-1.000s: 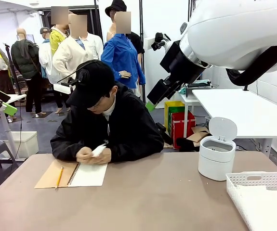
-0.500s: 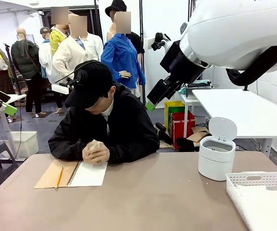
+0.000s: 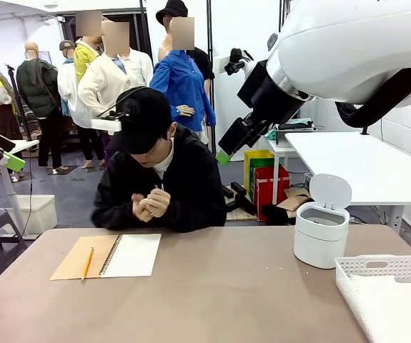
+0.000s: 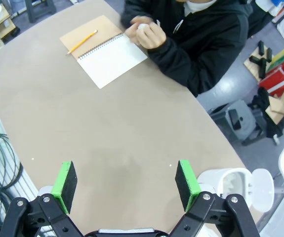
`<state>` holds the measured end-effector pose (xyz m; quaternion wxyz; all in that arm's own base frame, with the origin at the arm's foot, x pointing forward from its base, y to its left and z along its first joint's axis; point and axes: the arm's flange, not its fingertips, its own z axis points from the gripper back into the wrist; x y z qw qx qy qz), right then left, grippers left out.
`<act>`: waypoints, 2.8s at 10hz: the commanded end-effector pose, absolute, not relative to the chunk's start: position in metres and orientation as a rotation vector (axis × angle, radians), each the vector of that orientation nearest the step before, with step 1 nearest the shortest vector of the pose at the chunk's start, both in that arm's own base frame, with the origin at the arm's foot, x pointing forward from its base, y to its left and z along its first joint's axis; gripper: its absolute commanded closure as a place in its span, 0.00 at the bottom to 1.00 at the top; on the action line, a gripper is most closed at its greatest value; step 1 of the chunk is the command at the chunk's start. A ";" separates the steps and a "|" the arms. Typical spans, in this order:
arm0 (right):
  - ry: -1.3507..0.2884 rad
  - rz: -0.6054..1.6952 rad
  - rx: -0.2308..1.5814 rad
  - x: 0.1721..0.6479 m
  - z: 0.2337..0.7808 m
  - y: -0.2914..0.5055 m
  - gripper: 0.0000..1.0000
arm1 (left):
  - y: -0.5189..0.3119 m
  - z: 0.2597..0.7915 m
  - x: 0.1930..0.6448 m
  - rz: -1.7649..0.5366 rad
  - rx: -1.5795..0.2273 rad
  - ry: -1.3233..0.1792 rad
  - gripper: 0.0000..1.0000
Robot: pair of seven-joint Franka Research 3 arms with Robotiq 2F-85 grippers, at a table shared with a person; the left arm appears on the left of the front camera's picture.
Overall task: Sort the paper based on its condition.
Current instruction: If a person hands you a paper, place it in the Organizing basket , and if it's crumpled, put it in the Trash can.
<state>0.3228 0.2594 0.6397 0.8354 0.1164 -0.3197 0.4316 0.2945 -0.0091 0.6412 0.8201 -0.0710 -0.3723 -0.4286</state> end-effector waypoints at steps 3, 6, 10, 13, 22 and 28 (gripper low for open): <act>-0.677 0.914 0.248 0.322 0.640 0.260 0.00 | -0.008 0.642 0.295 -0.906 -0.146 -0.803 0.00; -0.677 0.914 0.248 0.322 0.640 0.260 0.00 | -0.008 0.642 0.295 -0.906 -0.146 -0.803 0.00; -0.677 0.914 0.248 0.322 0.640 0.260 0.00 | -0.008 0.642 0.295 -0.906 -0.146 -0.803 0.00; -0.677 0.914 0.248 0.322 0.640 0.260 0.00 | -0.008 0.642 0.295 -0.906 -0.146 -0.803 0.00; -0.671 0.909 0.241 0.324 0.638 0.260 0.00 | -0.008 0.642 0.295 -0.906 -0.146 -0.803 0.00; -0.581 0.914 0.245 0.326 0.628 0.261 0.00 | -0.008 0.642 0.295 -0.906 -0.146 -0.803 0.00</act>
